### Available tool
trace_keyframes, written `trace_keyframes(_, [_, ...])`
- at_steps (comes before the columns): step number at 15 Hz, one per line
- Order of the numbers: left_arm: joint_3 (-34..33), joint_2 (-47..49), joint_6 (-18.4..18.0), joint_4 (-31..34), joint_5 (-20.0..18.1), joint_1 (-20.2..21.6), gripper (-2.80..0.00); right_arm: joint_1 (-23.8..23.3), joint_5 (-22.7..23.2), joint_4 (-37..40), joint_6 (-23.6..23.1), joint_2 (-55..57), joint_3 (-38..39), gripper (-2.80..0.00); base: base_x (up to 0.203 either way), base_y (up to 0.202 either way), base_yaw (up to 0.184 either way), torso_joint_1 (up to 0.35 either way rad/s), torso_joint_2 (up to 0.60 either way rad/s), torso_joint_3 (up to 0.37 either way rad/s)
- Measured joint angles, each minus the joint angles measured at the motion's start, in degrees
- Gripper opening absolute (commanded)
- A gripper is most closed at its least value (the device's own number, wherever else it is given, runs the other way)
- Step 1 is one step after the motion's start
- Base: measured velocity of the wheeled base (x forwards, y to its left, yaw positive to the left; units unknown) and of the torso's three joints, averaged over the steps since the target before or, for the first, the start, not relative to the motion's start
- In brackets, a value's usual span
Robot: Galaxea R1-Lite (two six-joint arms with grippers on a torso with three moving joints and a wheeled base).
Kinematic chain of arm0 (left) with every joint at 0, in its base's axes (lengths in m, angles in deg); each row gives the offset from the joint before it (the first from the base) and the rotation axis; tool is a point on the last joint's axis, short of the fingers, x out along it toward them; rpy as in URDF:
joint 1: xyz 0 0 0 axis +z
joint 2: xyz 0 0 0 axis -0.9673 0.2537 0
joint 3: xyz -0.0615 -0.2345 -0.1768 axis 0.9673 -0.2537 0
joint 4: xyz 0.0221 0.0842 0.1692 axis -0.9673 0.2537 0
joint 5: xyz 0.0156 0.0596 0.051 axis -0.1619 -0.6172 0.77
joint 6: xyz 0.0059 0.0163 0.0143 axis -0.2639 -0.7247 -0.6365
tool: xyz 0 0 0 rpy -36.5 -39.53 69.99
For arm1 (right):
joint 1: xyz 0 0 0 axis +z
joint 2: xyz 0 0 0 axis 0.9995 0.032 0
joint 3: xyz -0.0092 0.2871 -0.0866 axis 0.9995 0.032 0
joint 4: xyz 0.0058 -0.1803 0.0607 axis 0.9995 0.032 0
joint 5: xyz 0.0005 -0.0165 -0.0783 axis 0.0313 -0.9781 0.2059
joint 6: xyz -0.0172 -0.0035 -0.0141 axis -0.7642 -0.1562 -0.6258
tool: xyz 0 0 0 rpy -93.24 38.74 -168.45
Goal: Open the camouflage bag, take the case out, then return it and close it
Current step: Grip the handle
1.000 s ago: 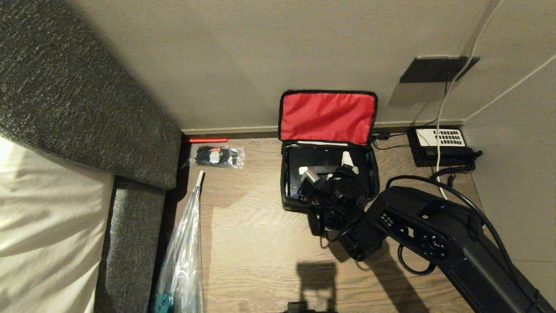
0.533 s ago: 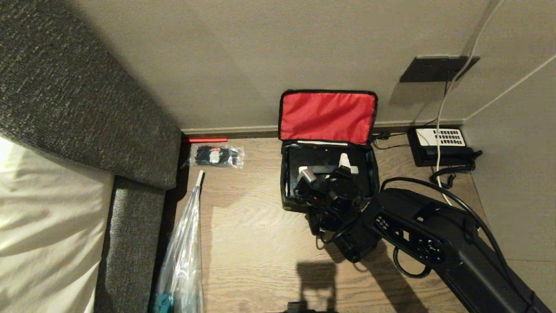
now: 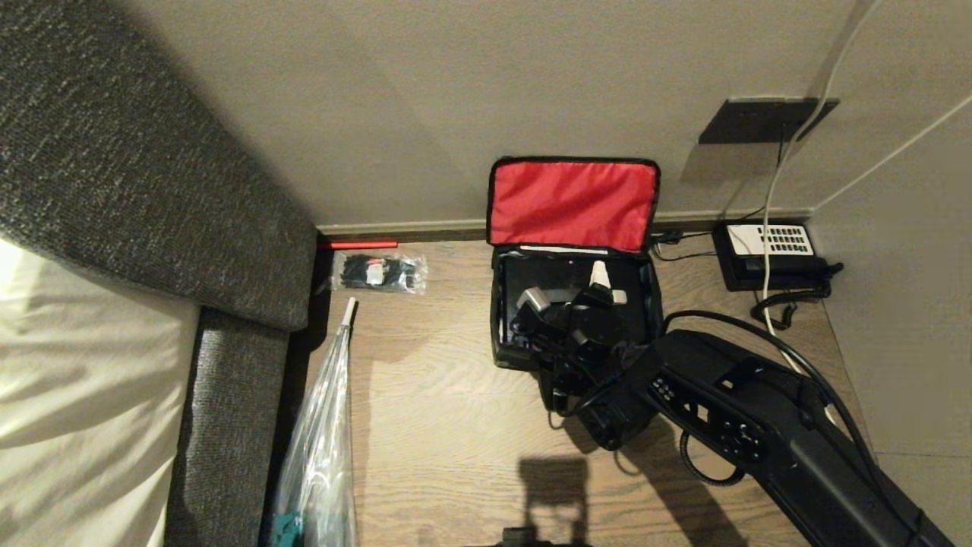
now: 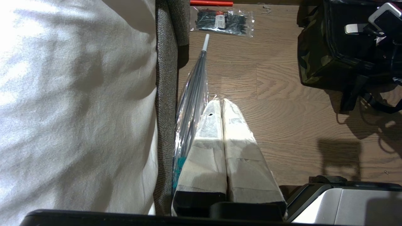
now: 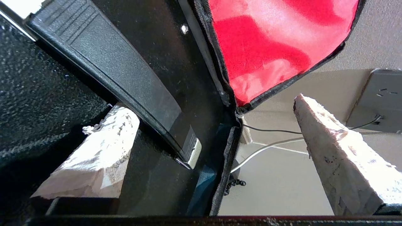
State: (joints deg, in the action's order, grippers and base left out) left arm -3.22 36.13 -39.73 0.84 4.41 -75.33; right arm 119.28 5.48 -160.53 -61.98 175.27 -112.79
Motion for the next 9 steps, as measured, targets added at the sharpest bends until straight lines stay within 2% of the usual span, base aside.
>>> trace_keyframes(4, [0.0, 0.0, 0.0, 0.01, 0.0, 0.02, -2.8, -0.11, 0.34, -0.07, -0.09, 0.06, 0.89, 0.0, 0.0, 0.0, 0.0, 0.0, 0.0, 0.0])
trace_keyframes(9, [0.0, 0.0, -0.02, 0.01, 0.01, 0.02, -2.8, -0.52, 3.16, -0.2, -0.07, -0.35, 3.57, 0.0, 0.0, 0.0, 0.0, 0.0, 0.0, 0.0])
